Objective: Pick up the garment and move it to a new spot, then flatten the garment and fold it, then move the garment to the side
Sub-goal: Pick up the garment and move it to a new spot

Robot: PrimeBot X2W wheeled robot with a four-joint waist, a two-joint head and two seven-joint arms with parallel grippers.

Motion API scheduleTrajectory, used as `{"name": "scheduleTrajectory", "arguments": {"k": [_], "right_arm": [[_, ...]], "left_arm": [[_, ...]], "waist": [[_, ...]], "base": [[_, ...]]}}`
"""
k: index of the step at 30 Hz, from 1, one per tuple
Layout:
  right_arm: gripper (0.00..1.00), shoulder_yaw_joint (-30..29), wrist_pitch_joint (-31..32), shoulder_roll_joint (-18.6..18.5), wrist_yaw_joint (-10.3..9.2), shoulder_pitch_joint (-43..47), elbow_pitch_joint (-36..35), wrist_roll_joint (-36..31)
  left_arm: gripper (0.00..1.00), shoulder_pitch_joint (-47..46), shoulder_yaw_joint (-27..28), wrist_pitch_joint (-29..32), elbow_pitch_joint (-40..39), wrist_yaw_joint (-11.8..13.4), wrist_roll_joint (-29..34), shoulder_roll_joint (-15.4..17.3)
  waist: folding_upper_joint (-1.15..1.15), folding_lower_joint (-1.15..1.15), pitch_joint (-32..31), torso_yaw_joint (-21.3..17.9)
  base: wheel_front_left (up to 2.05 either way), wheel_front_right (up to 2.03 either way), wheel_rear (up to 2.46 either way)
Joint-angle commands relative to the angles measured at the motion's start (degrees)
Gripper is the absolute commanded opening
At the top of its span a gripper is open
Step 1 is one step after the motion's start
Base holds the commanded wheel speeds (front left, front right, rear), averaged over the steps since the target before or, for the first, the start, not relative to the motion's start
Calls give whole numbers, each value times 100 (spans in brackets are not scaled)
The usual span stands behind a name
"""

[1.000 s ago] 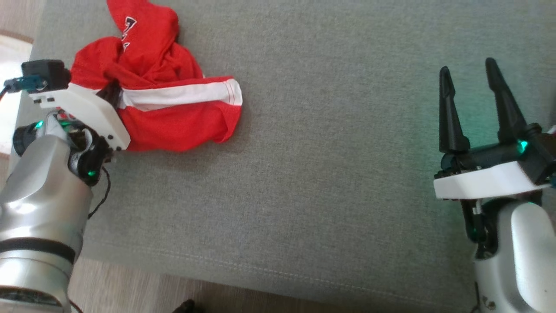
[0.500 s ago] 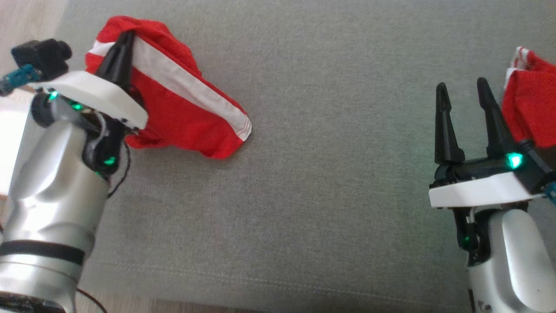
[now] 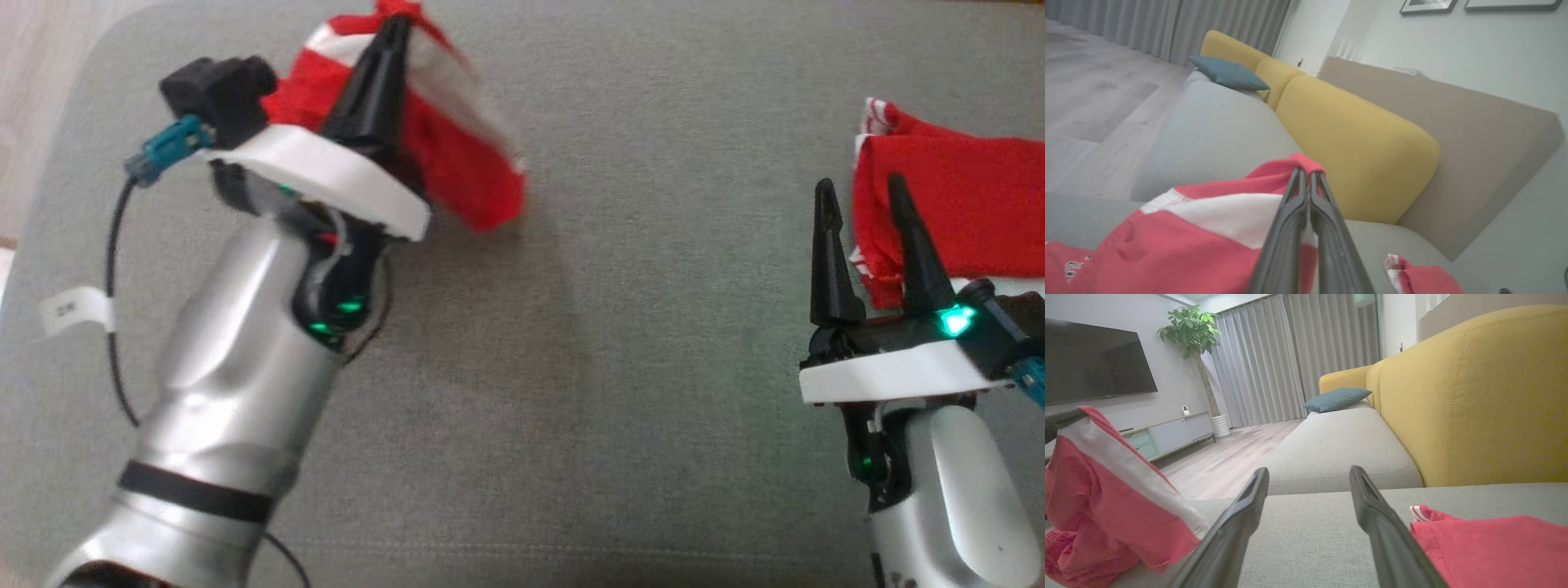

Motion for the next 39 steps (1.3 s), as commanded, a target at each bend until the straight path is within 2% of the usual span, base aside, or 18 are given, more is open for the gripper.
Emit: {"name": "scheduleTrajectory", "arguments": {"k": [1, 8, 14, 17, 20, 24, 33, 34, 35, 36, 39], "right_arm": [[100, 169, -63, -9, -4, -174, -156, 50], [100, 94, -172, -9, -4, -224, -62, 125], [100, 15, -224, -9, -4, -260, -34, 145], [100, 9, -244, -9, -4, -285, -29, 145], [100, -3, -259, -9, -4, -307, -15, 140], [100, -6, -271, -9, -4, -315, 20, 120], [100, 55, -218, -9, -4, -300, 105, 36], [100, 60, -209, -9, -4, -296, 115, 32], [100, 67, -201, -9, -4, -290, 126, 29], [100, 74, -192, -9, -4, -282, 139, 24], [100, 92, -174, -9, -4, -251, 195, 6]], "left_arm": [[0, -188, 139, -4, -304, 60, -83, 13], [0, -226, -67, -155, -987, 344, -389, -427], [0, 82, -271, -433, -1512, 754, -1091, -484], [0, 377, -392, -474, -1316, 918, -1273, -485], [0, 599, -511, -481, -760, 904, -853, -486], [0, 799, -334, -482, -107, 820, -149, -486], [0, 931, -251, -483, 471, 502, 795, -487], [39, 928, -268, -483, 491, 485, 845, -487], [96, 922, -276, -483, 490, 480, 904, -487], [100, 922, -287, -483, 482, 467, 954, -487], [100, 950, -265, -484, 384, 428, 1037, -487]], "waist": [[0, 0, -56, -89], [0, 0, -123, -297], [0, 0, -41, -402], [0, 0, 45, -415], [0, 0, 118, -399], [0, 0, 184, -358], [0, 0, 173, -219], [0, 0, 166, -197], [0, 0, 158, -176], [0, 0, 147, -155], [0, 0, 103, -98]], "base": [[0, 0, 0], [0, 0, 0], [0, 0, 0], [0, 0, 0], [0, 0, 0], [0, 0, 0], [0, 0, 0], [0, 0, 0], [0, 0, 0], [0, 0, 0], [0, 0, 0]]}}
